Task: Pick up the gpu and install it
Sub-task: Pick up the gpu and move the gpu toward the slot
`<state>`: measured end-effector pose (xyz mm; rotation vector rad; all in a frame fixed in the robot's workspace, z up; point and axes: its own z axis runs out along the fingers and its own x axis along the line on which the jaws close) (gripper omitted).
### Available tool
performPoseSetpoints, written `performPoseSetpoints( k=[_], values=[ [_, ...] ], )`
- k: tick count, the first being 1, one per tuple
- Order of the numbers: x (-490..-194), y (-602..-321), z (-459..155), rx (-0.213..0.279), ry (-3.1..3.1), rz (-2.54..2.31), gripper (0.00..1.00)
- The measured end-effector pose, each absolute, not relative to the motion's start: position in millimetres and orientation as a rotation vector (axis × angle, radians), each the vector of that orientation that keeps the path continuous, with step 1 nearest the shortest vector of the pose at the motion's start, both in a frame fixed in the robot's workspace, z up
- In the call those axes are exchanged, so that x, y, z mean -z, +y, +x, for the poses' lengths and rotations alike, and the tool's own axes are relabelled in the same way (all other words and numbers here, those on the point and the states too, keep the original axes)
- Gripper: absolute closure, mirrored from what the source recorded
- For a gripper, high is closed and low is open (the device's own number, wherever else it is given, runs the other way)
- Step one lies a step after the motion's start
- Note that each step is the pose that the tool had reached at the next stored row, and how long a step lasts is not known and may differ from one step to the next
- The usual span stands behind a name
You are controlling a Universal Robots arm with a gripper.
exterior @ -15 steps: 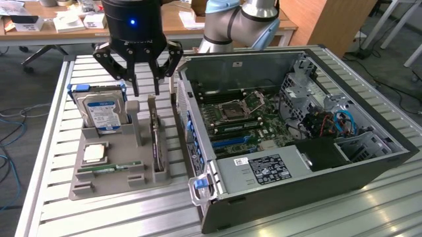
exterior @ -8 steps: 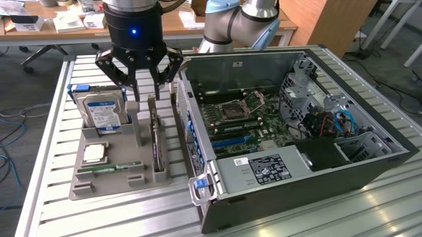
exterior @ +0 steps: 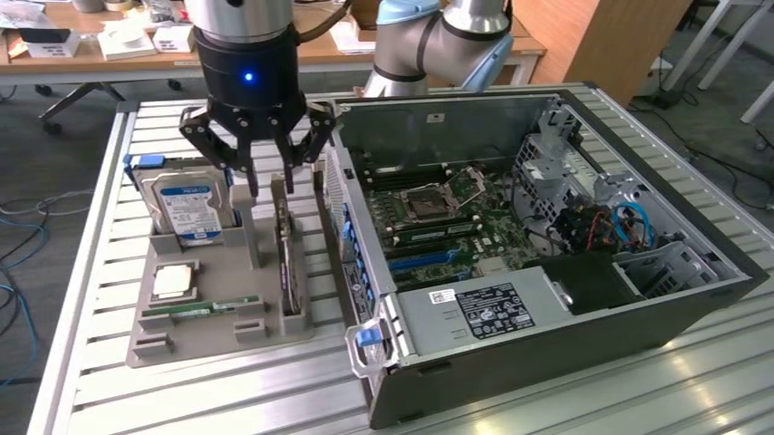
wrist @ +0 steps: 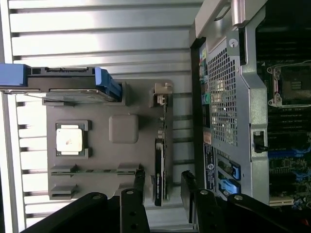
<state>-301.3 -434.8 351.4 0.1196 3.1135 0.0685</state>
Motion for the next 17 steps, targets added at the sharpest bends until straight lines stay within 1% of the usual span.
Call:
performPoseSetpoints(
  k=[17],
  values=[
    [-326.9, -434.8, -301.3, -0.069, 3.113, 0.12, 0.57]
  ],
)
